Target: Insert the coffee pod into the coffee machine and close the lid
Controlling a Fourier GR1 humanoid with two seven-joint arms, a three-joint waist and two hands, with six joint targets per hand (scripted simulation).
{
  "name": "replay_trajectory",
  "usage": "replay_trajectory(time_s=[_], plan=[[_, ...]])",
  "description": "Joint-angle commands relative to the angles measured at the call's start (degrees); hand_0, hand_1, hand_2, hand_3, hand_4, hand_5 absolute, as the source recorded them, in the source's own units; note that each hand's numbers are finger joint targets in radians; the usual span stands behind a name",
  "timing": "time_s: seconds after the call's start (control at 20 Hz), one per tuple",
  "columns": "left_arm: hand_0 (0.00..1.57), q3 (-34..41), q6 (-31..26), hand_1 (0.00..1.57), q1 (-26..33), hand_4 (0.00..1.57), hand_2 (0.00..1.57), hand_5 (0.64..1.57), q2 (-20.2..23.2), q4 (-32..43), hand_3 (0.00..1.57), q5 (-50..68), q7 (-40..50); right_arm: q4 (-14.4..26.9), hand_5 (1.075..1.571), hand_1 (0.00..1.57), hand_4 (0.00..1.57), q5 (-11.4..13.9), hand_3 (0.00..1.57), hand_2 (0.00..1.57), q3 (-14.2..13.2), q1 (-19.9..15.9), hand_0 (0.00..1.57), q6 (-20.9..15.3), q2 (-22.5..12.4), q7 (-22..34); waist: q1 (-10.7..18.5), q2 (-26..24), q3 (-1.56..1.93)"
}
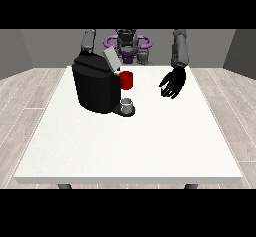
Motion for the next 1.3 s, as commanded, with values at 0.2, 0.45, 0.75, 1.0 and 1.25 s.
replay_trajectory(time_s=[0.2,0.45,0.75,1.0,1.25], plan=[[0.83,-5.16,2.17,0.83,-0.46,0.34,1.0,1.571,-0.29,5.01,0.86,-9.65,0.97,3.34,1.571,0.0,0.0,-0.71,0.0,0.0,0.14,0.14,0.0,1.62,-1.14,0.25,-0.15,-1.88,0.01],[0.75,-6.5,-1.01,0.75,-3.24,0.37,0.94,1.571,-0.2,8.88,0.81,-12.94,2.06,5.27,1.571,0.0,0.0,-0.78,0.0,0.0,1.06,-0.19,0.0,-0.25,0.74,-2.26,-0.62,-1.25,0.01],[0.91,-4.76,-2.47,0.91,-4.62,0.41,1.05,1.571,-0.49,12.2,0.96,-13.55,-1.43,7.12,1.571,0.0,0.0,-4.2,0.0,0.0,-2.01,1.46,0.0,2.92,-2.02,-3.49,-0.62,-3.05,0.01],[1.28,-3.94,-1.12,1.28,-7.63,0.5,1.31,1.571,-3.42,11.67,1.24,-14.04,-1.75,10.4,1.571,0.0,0.0,0.47,0.0,0.0,-2.06,-1.85,0.0,-2.34,-1.19,-1.56,1.45,-3.63,0.0],[1.45,0.13,-9.19,1.45,-10.76,0.52,1.43,1.571,-1.93,11.18,1.36,-8.02,-5.84,11.54,1.571,0.0,0.0,1.11,0.0,0.0,-2.21,-0.59,0.0,-1.96,-2.27,-0.19,1.71,-6.79,0.0]])
